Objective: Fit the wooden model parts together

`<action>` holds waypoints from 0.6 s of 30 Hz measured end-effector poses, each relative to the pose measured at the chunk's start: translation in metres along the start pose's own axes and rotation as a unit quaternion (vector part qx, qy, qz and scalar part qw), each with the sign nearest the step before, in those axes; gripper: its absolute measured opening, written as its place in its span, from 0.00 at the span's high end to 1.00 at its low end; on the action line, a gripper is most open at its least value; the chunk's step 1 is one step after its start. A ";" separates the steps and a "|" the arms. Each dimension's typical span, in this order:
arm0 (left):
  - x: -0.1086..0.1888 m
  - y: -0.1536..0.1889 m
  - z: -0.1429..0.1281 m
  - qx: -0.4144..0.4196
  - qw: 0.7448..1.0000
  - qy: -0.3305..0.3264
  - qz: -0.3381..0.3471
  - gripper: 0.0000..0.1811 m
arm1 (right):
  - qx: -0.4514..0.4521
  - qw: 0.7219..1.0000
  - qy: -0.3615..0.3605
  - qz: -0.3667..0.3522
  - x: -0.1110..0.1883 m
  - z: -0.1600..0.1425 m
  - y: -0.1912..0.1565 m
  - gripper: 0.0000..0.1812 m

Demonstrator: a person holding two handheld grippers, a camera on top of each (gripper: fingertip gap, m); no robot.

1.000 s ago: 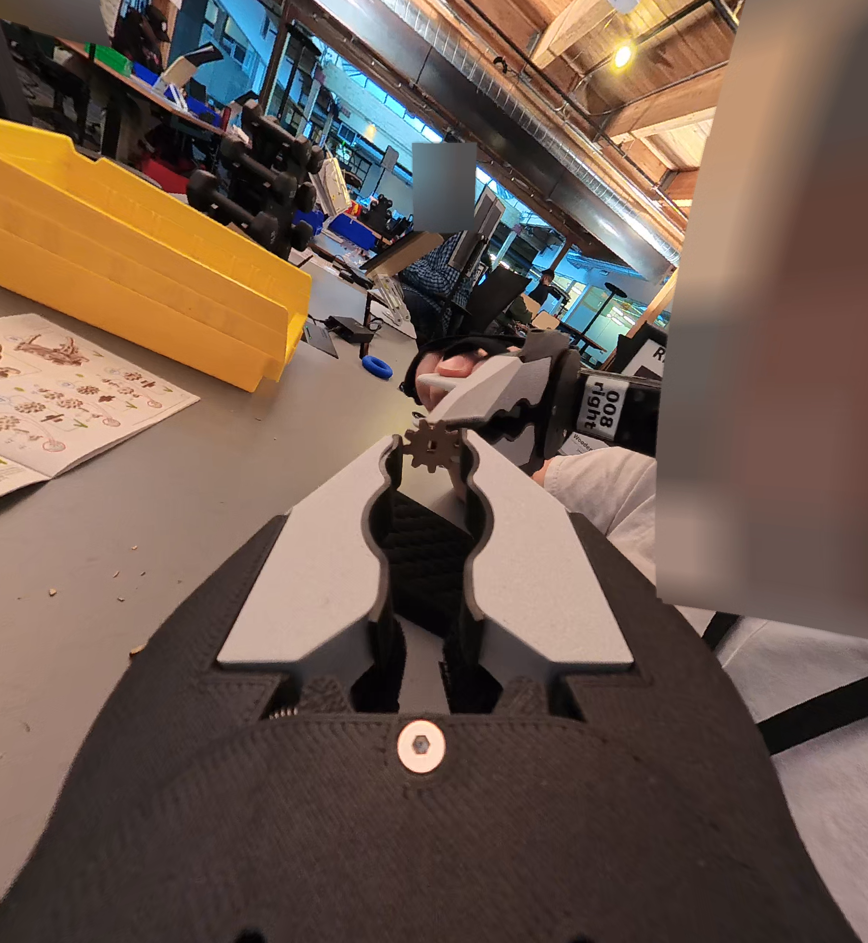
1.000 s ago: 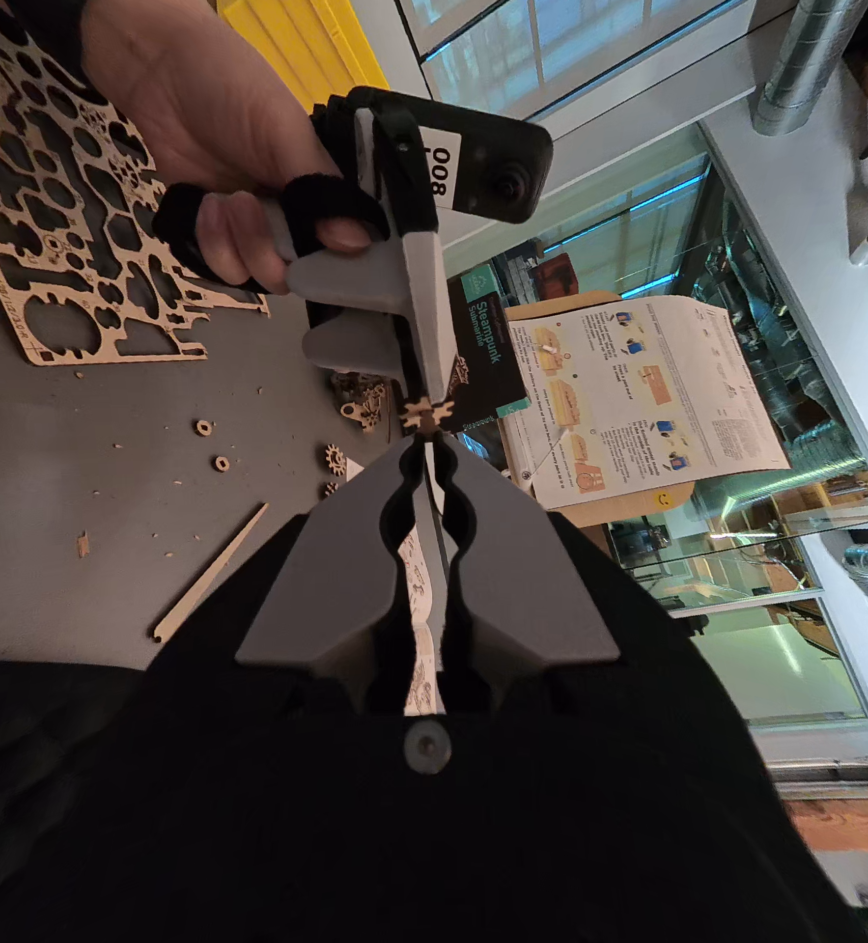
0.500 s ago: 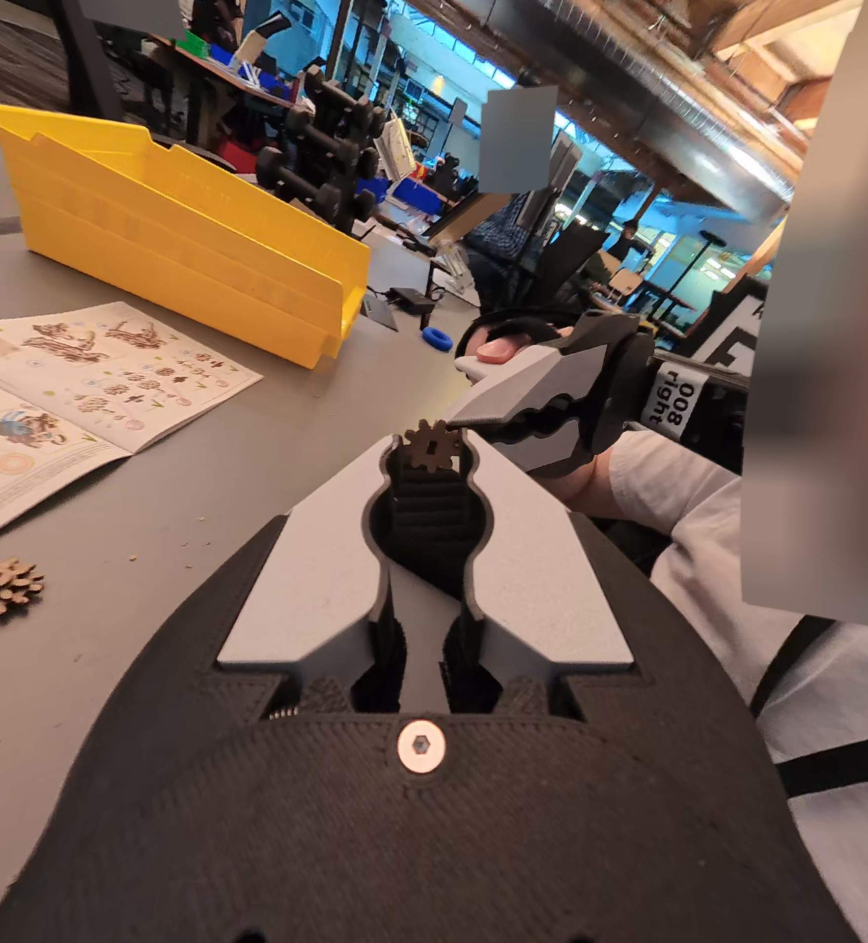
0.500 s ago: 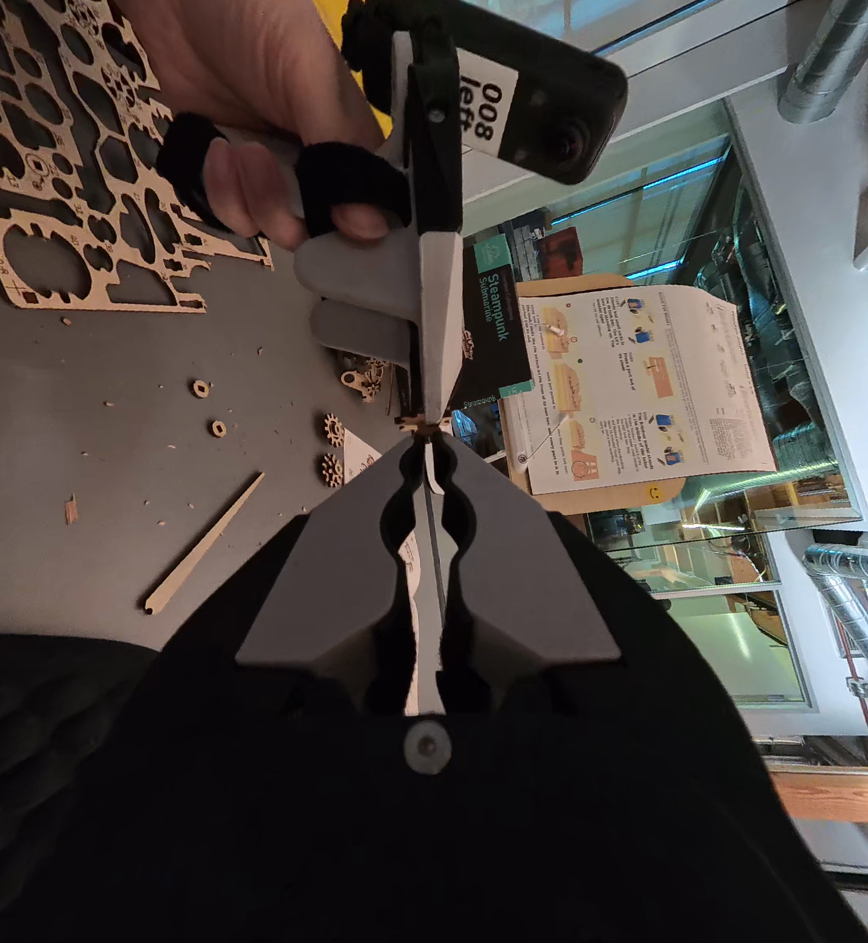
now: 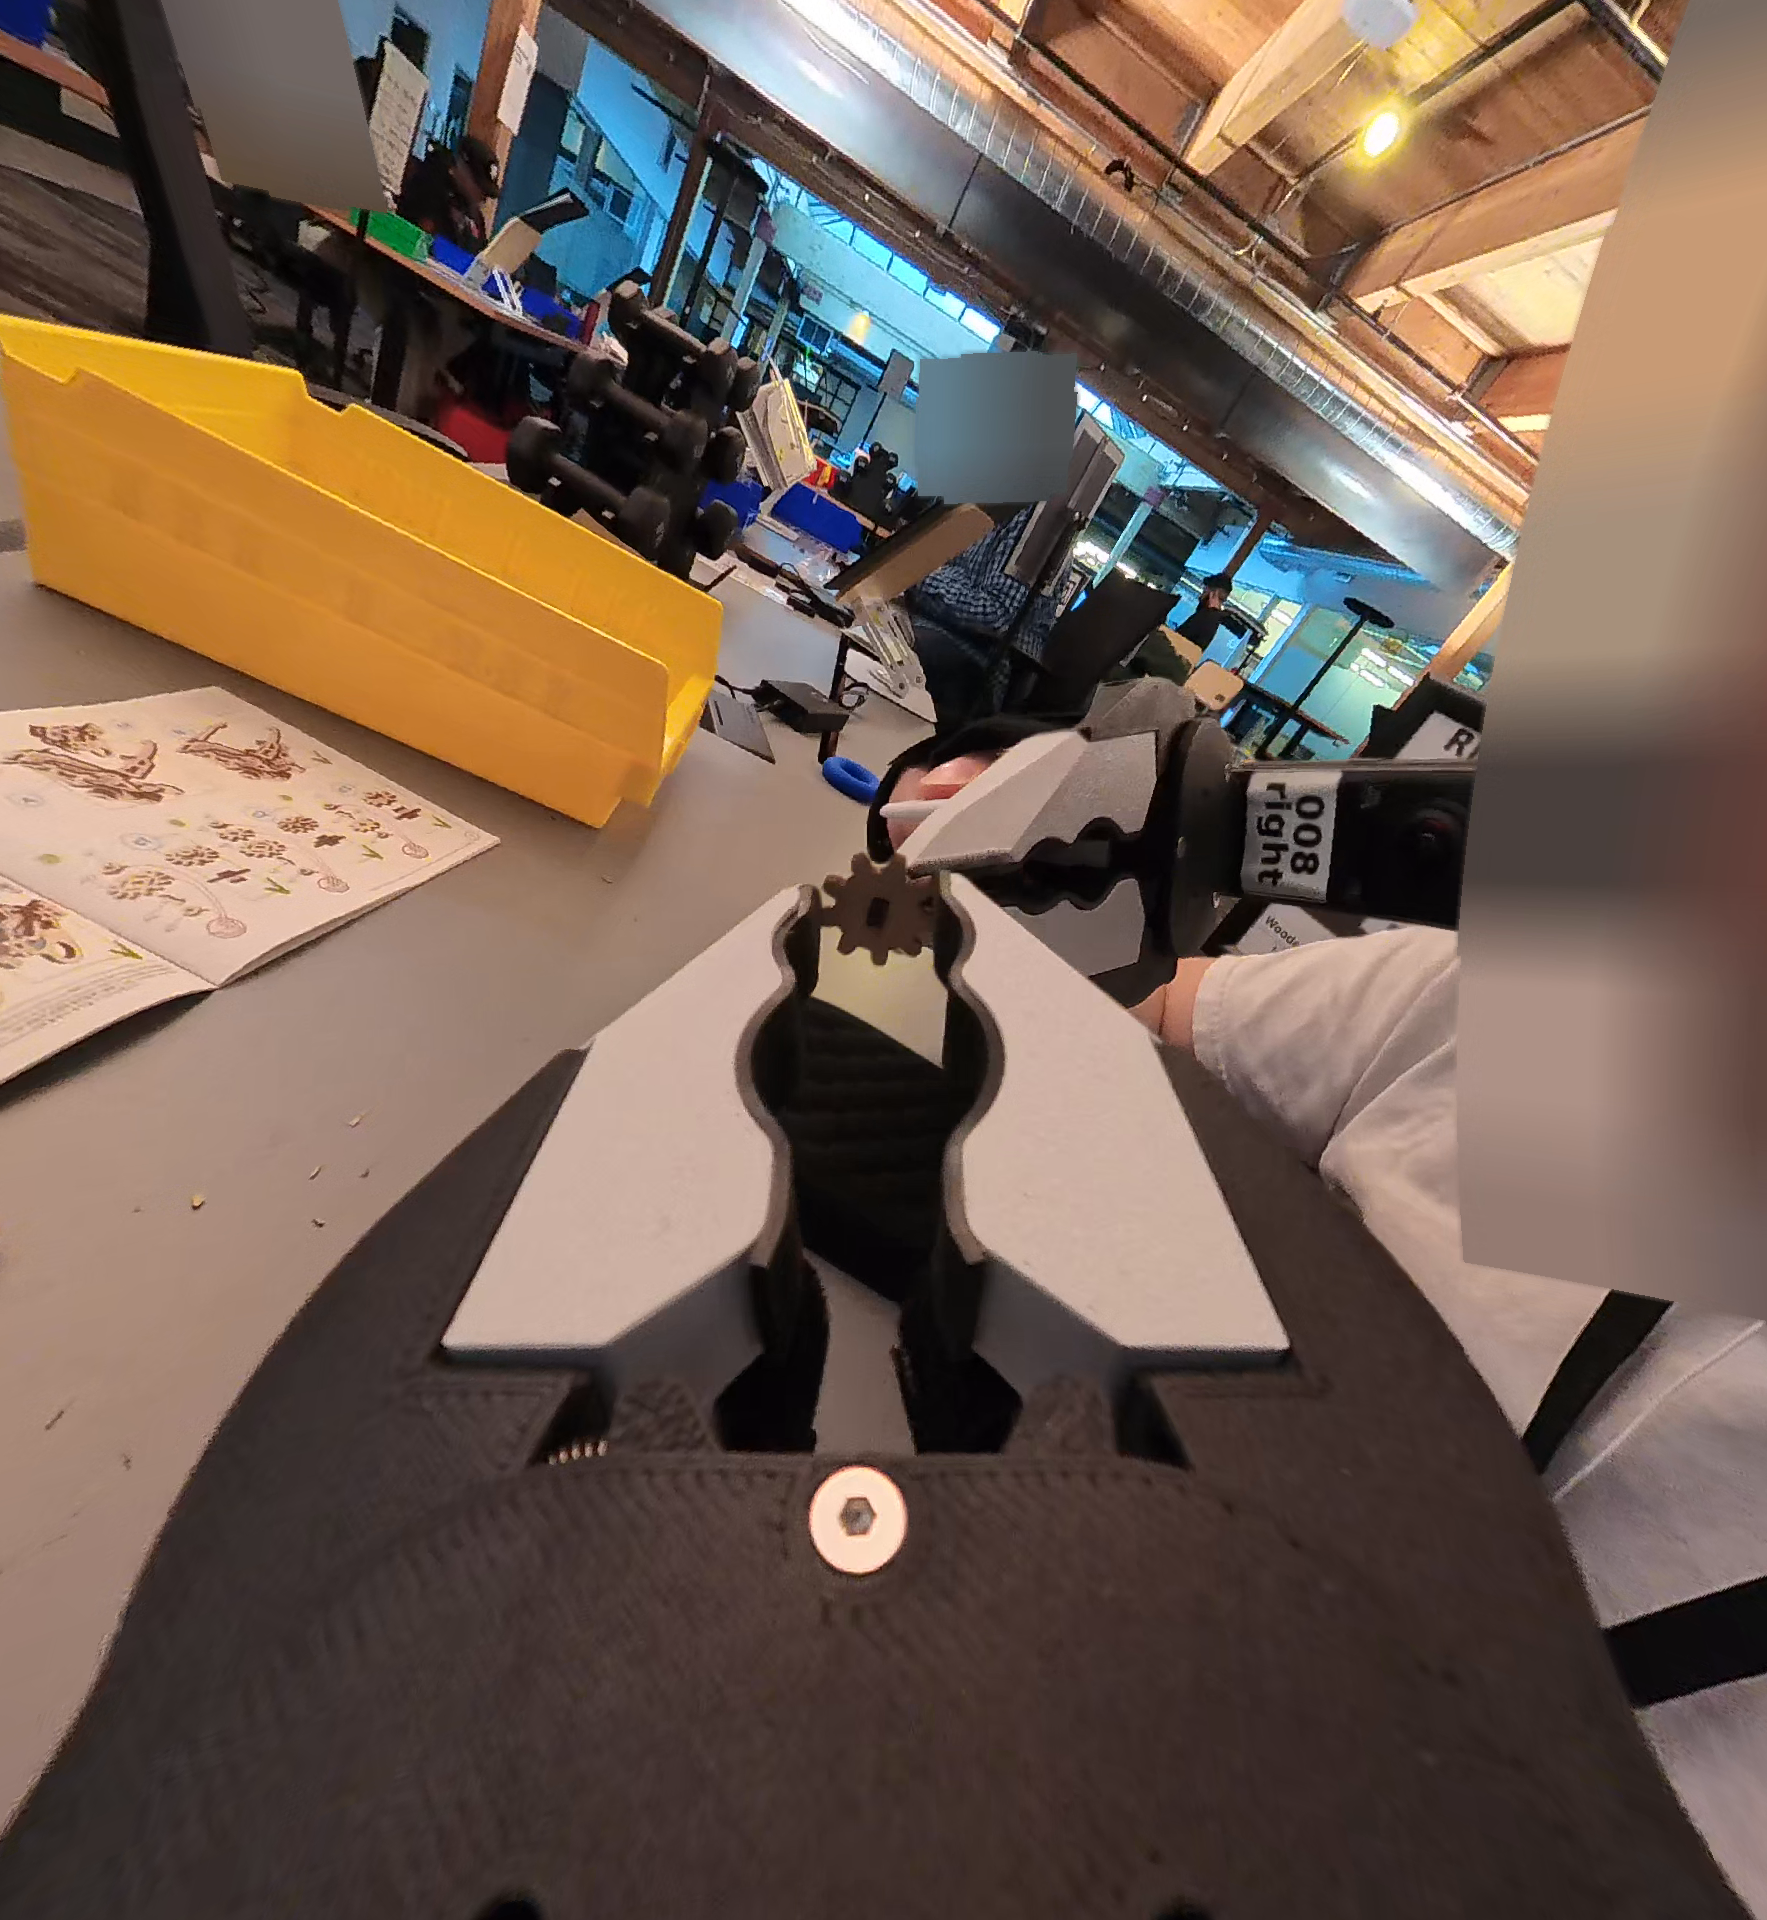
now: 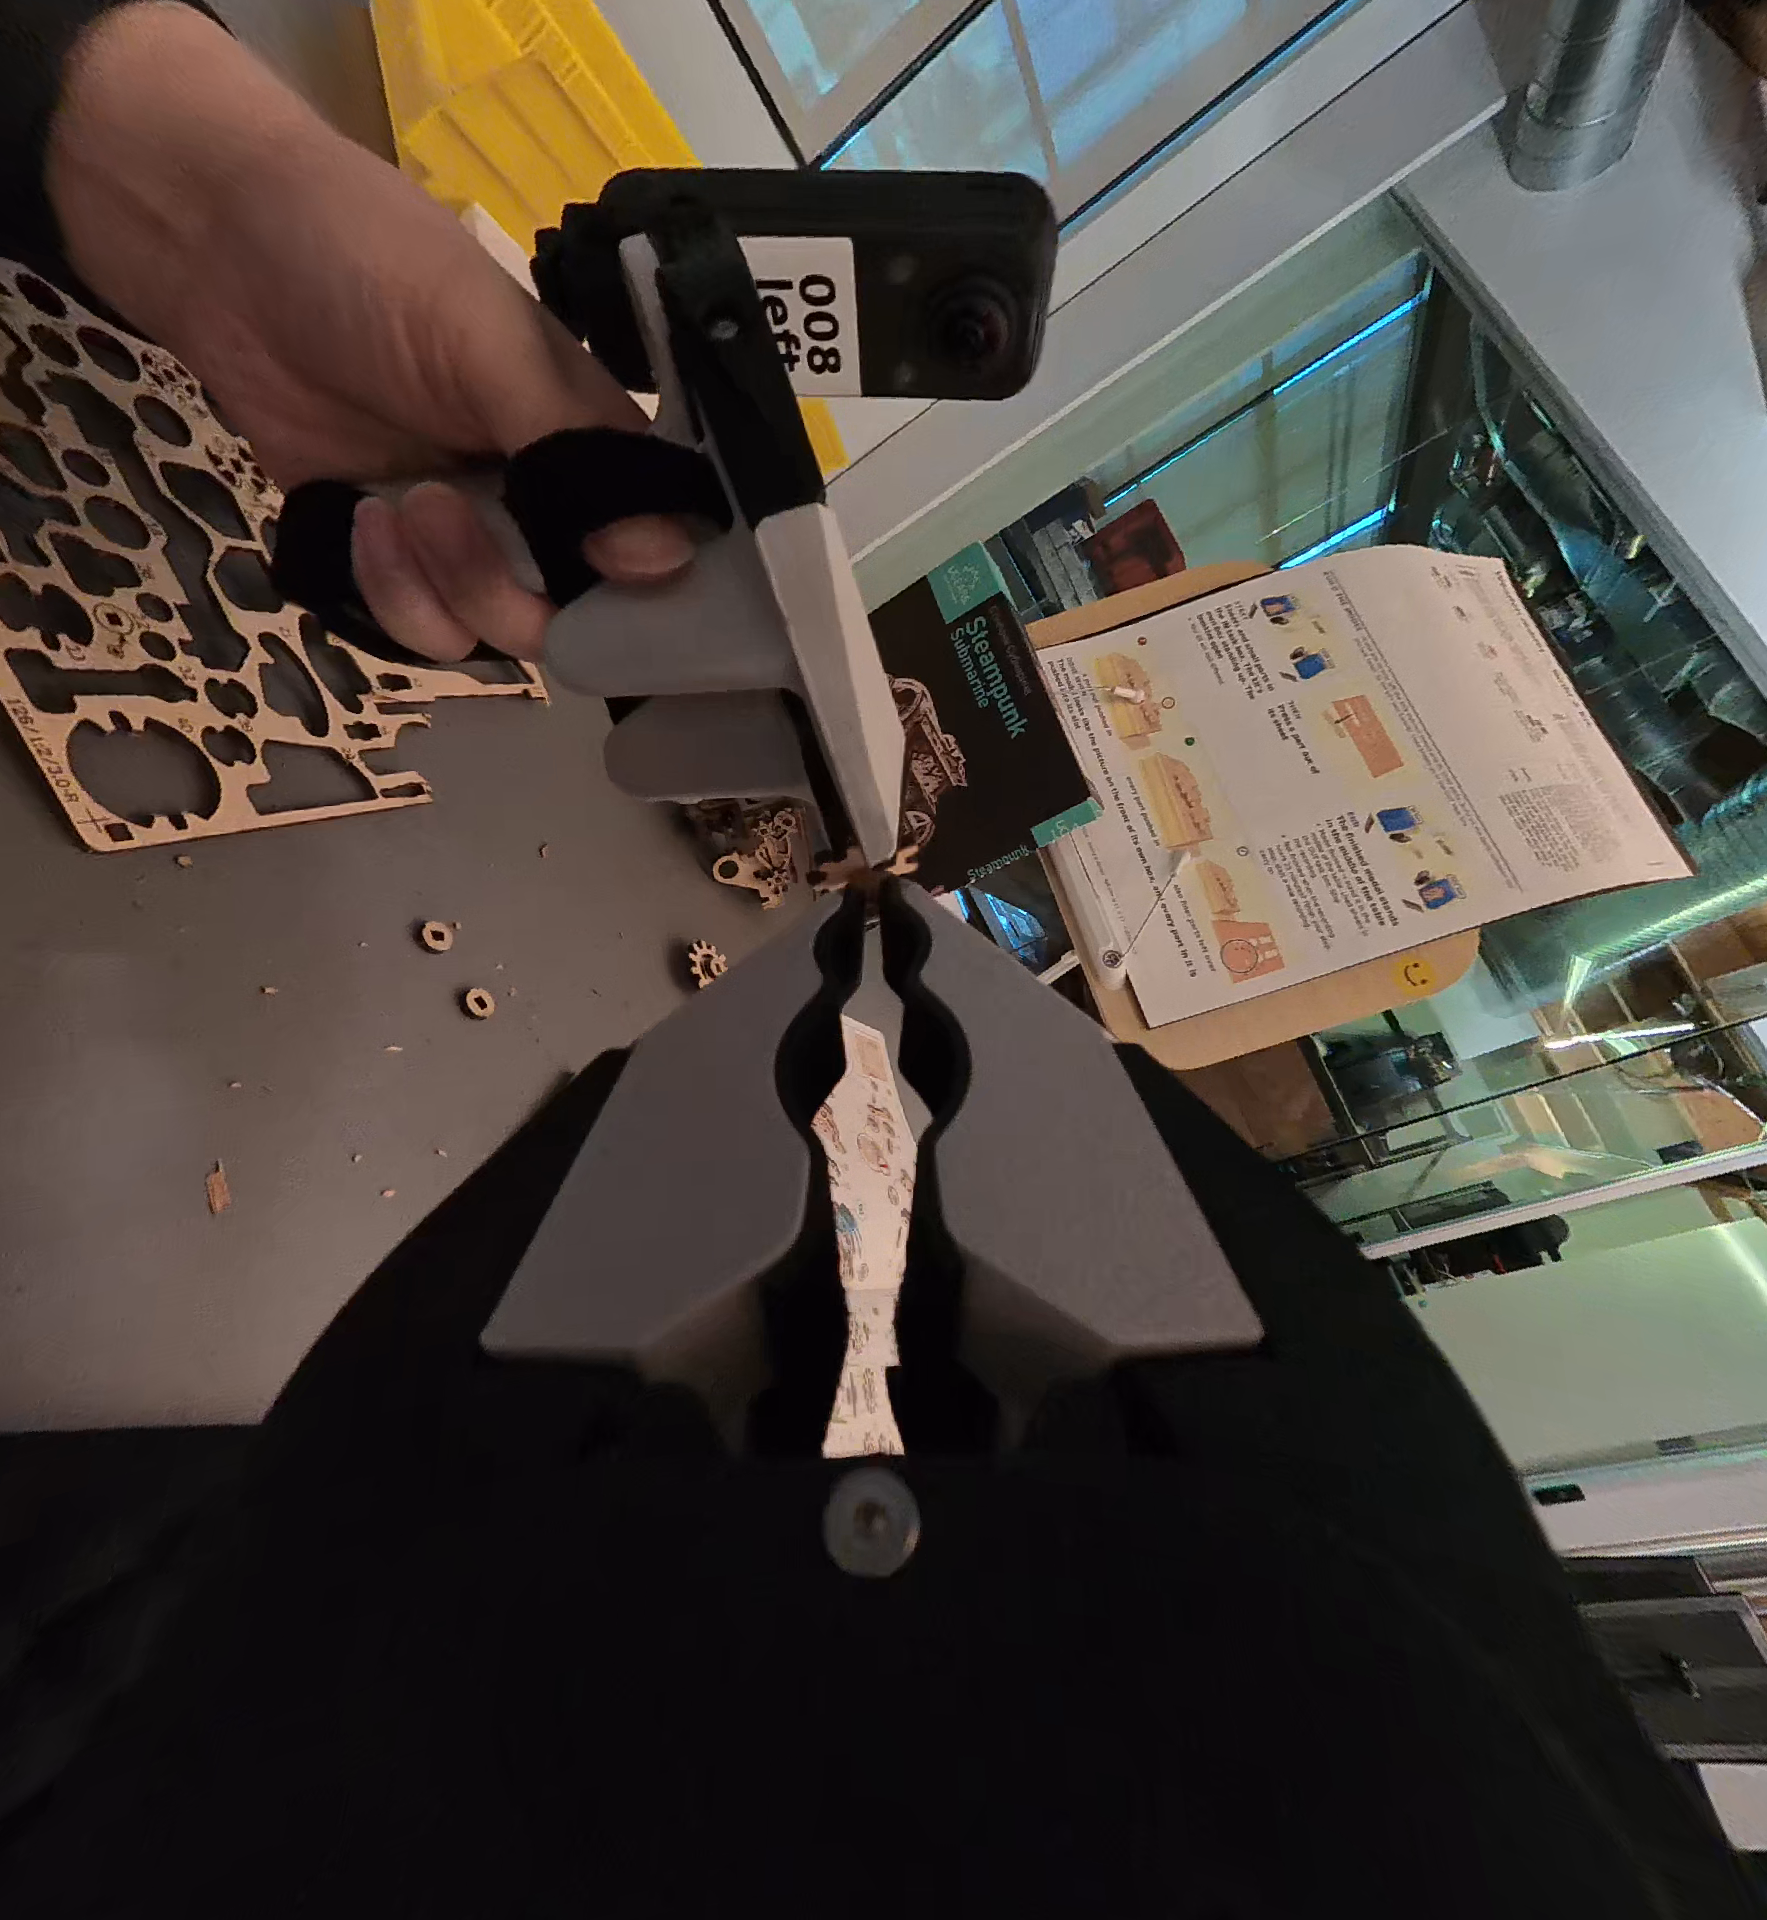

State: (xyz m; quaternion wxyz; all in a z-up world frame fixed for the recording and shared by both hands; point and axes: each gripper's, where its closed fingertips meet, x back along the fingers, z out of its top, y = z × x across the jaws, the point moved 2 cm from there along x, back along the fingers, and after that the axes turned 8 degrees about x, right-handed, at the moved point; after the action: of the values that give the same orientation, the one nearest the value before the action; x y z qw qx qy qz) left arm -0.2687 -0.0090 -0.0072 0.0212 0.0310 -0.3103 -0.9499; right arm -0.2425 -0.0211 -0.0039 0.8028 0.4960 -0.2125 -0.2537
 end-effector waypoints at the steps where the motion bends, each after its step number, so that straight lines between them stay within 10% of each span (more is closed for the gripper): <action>1: 0.000 0.000 0.000 0.002 1.000 0.000 -0.001 0.89 | -0.001 1.000 0.002 0.001 0.000 0.000 0.000 0.99; 18: 0.001 0.011 0.009 -0.048 0.998 0.036 0.002 0.89 | -0.054 0.997 0.052 -0.017 0.004 0.000 0.013 0.96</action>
State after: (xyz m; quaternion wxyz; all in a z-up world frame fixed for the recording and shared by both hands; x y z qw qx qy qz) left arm -0.2704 -0.0123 0.0063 0.0361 0.0634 -0.2636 -0.9619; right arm -0.2362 -0.0187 0.0080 0.8340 0.4678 -0.1479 -0.2523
